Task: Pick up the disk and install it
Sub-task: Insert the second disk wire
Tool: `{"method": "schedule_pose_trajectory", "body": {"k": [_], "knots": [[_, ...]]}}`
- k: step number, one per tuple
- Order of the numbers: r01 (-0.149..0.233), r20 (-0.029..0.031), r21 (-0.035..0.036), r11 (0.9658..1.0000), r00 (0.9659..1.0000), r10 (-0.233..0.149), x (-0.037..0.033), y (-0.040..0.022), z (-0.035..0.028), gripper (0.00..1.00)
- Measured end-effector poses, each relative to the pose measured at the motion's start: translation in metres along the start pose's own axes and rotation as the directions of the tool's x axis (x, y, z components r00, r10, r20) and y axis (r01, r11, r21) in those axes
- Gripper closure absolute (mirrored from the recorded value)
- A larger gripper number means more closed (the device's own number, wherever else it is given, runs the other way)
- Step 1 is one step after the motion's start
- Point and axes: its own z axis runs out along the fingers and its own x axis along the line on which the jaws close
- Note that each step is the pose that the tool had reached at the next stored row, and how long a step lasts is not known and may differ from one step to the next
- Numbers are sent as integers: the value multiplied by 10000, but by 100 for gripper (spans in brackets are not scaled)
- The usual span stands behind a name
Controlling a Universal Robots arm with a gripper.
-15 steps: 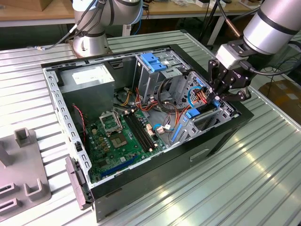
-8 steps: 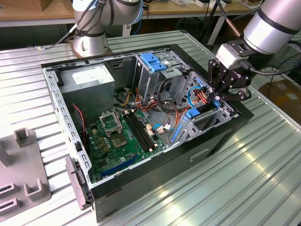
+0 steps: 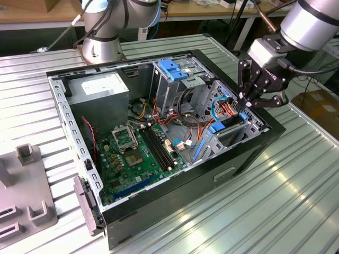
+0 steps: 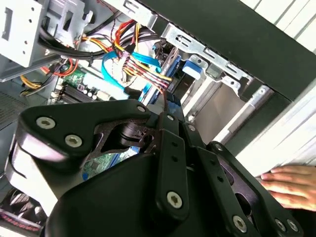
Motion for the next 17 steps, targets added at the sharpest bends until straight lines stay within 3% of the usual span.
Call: {"method": "schedule_pose_trajectory", "body": {"k": [1, 3, 8, 11, 13, 14, 15, 16, 17], "knots": [[-1, -1, -7, 10000, 10000, 1, -10, 1, -50, 90], [0, 2, -11, 10000, 10000, 0, -32, 2, -83, 90], [-2, -2, -33, 10000, 10000, 2, -135, 62, -91, 90], [-4, -52, -38, 10000, 10000, 4, -230, 80, -91, 90], [-4, -158, -43, 10000, 9999, 4, -300, 87, -85, 90], [-4, -266, -45, 10000, 9996, 2, -320, 90, -84, 90], [-3, -426, -43, 10000, 9991, 1, -340, 91, -82, 90], [-1, -550, -42, 10000, 9985, -1, -360, 91, -79, 90], [-1, -607, -41, 10000, 9982, -2, -376, 91, -79, 90]]}}
